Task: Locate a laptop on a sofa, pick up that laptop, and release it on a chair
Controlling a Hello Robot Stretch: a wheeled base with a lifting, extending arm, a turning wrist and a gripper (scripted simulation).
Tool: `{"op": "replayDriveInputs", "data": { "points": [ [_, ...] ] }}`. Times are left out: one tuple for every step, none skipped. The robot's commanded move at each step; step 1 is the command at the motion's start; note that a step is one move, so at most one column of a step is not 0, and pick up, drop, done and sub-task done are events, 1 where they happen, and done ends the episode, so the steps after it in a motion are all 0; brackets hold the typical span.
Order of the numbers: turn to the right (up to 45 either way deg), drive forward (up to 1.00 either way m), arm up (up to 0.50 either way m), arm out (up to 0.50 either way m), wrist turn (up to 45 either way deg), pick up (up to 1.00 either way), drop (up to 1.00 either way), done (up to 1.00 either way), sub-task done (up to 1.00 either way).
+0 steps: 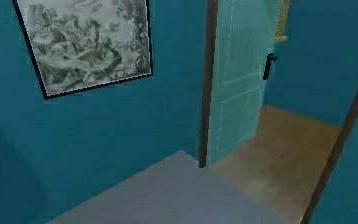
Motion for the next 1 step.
{"op": "replayDriveInputs", "data": {
  "points": [
    [12.0,0.0,0.0,0.0,0.0,0.0,0.0,0.0,0.0]
  ]
}}
